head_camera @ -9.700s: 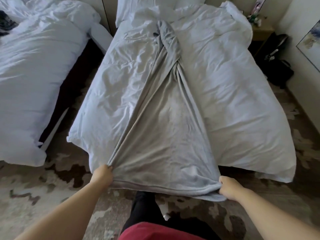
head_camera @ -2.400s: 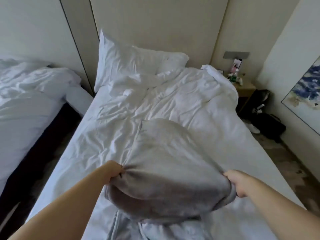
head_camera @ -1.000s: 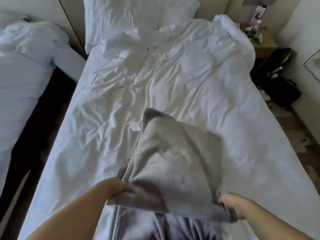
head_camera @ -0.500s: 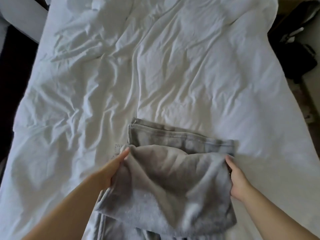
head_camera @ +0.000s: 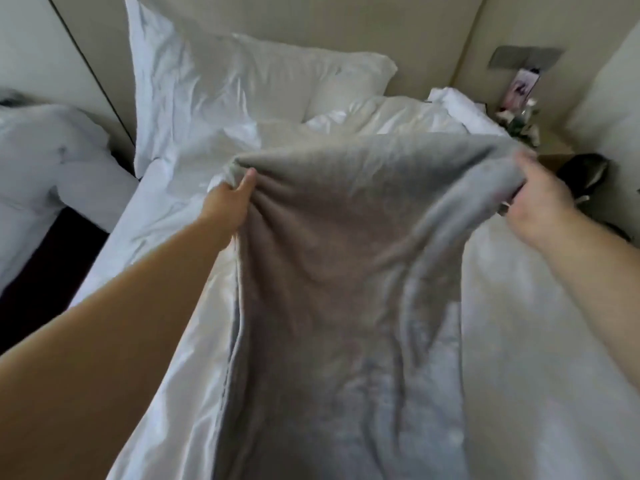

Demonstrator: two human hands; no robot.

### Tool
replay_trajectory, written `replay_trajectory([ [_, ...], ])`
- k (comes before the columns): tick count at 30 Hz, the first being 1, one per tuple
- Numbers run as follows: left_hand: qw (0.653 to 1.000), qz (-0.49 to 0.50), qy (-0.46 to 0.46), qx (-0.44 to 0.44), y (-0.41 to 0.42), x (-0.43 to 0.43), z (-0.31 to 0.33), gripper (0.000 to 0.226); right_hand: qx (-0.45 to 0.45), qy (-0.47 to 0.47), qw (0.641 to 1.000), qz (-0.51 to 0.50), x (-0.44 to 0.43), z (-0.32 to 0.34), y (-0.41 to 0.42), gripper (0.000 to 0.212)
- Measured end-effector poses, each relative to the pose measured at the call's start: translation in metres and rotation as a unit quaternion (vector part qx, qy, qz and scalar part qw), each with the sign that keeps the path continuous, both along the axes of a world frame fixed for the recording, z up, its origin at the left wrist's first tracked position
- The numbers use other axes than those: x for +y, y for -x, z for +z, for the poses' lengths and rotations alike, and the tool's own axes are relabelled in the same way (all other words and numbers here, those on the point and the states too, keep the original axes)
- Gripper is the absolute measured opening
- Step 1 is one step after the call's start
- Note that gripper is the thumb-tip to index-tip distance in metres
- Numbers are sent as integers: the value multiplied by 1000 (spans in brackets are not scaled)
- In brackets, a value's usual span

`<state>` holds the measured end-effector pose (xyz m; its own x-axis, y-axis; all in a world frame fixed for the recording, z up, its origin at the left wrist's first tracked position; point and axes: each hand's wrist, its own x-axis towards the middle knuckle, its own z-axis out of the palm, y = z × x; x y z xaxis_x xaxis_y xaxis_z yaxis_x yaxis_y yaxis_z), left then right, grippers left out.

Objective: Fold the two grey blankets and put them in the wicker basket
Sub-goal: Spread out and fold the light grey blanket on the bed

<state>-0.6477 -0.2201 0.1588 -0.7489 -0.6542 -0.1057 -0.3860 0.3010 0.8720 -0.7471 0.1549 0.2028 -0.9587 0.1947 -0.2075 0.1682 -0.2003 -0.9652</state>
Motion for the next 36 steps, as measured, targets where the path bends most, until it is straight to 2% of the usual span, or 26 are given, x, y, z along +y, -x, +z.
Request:
replay_trajectory([
  [1,998,-16,42,-54,12,-5,-5,71,-29,-47,998,25,-4,-7,15,45],
  [3,990,-28,64,-122,18,-12,-30,79,-88,-131,985,66,-6,-35,28,66],
  [4,988,-29,54,-140,15,-15,-46,80,-107,-168,978,58,-4,-57,29,68],
  [7,977,-45,21,-207,-16,-15,-111,75,-164,-266,947,77,12,-142,1,55],
  [10,953,-37,-92,-285,-81,-3,-188,65,-286,-300,903,117,34,-230,-74,53],
  [12,933,-12,-160,-321,-135,12,-231,57,-353,-280,883,130,48,-279,-140,52],
  [15,934,38,-188,-302,-206,31,-272,49,-351,-226,900,125,61,-321,-222,53],
  [17,936,64,-215,-273,-238,41,-282,42,-384,-81,916,84,68,-327,-254,50],
  [19,928,88,-258,-252,-258,44,-286,36,-415,9,906,79,75,-327,-274,42],
  [21,919,98,-277,-263,-276,49,-287,29,-428,-15,899,89,80,-322,-295,36],
  [27,908,69,-217,-353,-325,65,-271,19,-447,-23,890,93,82,-309,-352,13],
  [32,903,79,-230,-354,-367,84,-253,19,-468,-27,879,83,86,-305,-403,36],
  [36,902,79,-226,-359,-417,102,-243,17,-493,-36,866,80,94,-298,-456,37],
])
